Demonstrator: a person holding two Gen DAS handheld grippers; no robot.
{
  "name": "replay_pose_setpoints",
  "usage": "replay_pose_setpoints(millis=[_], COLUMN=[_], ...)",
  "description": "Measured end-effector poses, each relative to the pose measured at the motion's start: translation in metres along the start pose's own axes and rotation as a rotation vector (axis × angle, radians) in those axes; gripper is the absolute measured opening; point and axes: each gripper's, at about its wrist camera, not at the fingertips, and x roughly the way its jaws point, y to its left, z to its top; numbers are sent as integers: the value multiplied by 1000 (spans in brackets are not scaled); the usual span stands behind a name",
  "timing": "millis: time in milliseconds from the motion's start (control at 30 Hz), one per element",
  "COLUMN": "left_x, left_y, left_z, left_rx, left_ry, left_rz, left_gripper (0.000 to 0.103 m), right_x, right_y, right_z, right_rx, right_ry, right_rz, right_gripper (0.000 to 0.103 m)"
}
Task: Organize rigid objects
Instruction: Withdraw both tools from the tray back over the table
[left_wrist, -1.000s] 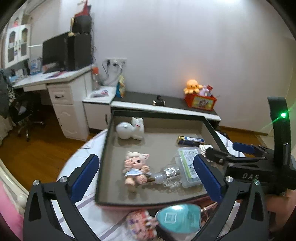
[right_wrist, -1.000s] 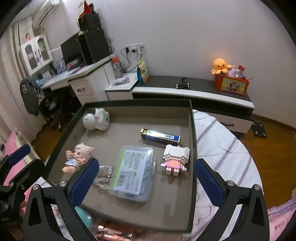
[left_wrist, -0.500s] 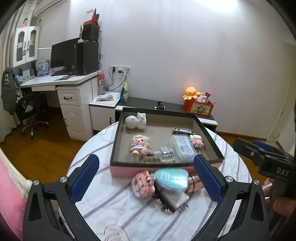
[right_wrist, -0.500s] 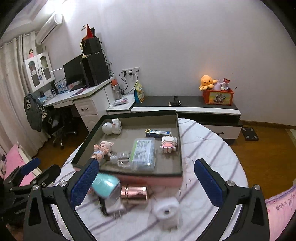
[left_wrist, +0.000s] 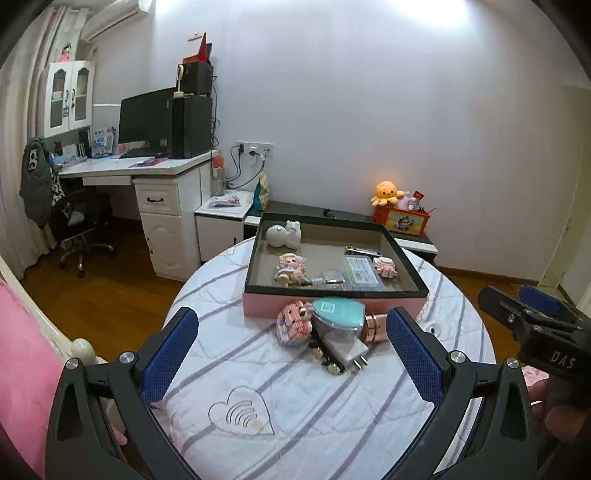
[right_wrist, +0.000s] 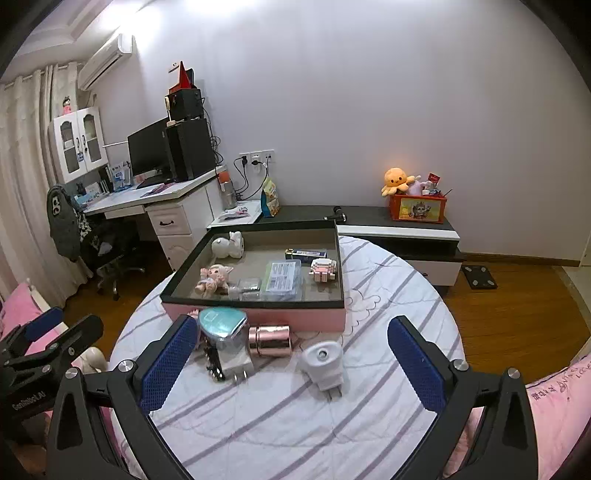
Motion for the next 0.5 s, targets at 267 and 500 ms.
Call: replay_pose_setpoints(millis=[267, 500], left_x=[-10, -13], left_y=[3, 2], left_z=[-8, -10], left_rx=[4, 8], left_ry=[2, -3], left_rz=[16, 28], left_gripper=[103, 103], right_x=[-12, -13], right_y=[0, -2], right_z=[-13, -17], right_rx=[-5, -4], right_ry=[11, 16], right_rz=[-6, -9], right_gripper=[103, 103])
